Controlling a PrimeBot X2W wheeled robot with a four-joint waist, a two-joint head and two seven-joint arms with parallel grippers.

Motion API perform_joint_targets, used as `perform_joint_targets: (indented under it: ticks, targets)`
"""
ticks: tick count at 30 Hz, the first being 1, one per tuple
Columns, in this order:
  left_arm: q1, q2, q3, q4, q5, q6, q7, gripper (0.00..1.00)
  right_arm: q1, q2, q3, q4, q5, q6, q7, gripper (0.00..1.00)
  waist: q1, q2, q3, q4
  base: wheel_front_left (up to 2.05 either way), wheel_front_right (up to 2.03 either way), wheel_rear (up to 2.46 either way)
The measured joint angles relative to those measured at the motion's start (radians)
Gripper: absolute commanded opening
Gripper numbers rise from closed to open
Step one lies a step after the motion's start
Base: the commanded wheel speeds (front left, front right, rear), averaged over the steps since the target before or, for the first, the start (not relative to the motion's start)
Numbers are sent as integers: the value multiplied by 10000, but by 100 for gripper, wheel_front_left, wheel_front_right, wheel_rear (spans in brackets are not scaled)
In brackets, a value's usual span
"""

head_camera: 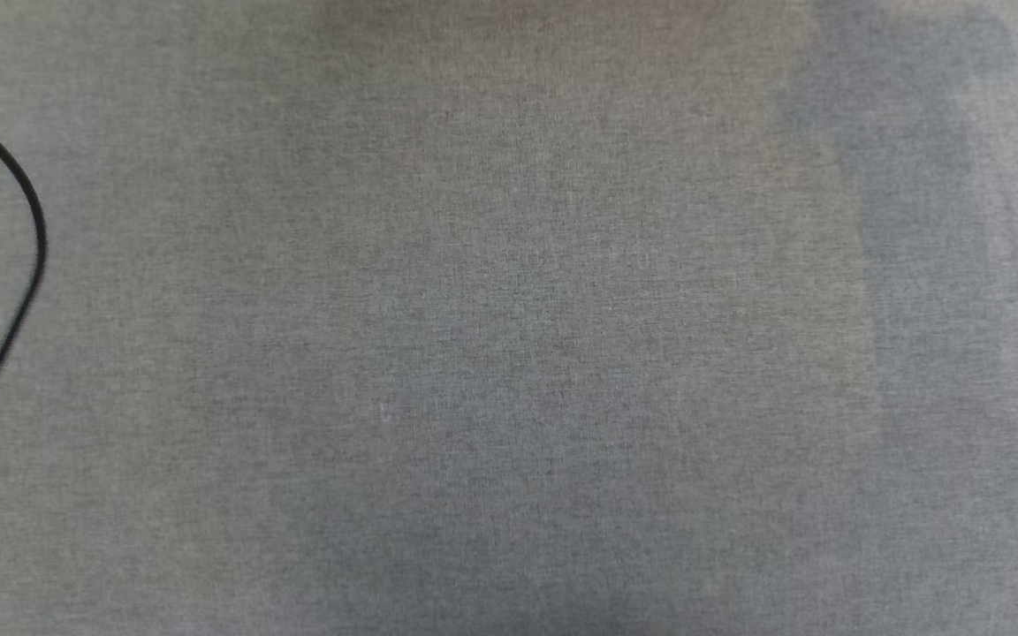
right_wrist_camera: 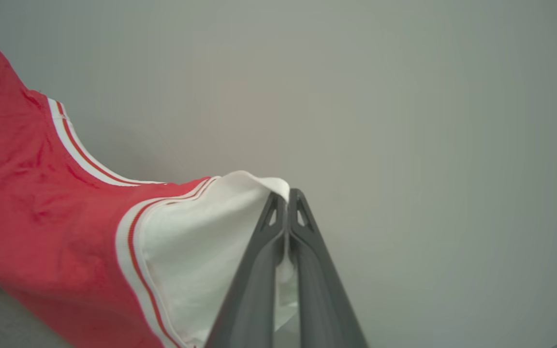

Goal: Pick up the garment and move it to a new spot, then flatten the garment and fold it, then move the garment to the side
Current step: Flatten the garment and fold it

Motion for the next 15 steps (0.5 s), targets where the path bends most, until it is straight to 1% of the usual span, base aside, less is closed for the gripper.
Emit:
perform_joint_targets:
  ticks: [5, 10, 15]
  targets:
    - [2036, 257, 468, -1087, -12, 6, -2, 0, 1653, 4, 504, -180, 575, 0, -167, 0, -1, 0, -500, 56, 0, 0, 0]
    - [4622, 560, 1035, -2161, -71, 280, -2, 0, 3448, -161, 913, -823, 1060, 0, -230, 0, -2, 0, -1110, 116, 0, 0, 0]
    - [7078, 637, 1367, -3116, -123, 593, -2, 0, 5129, -491, 1024, -1739, 1308, 0, -232, 0, -2, 0, -1731, 165, 0, 0, 0]
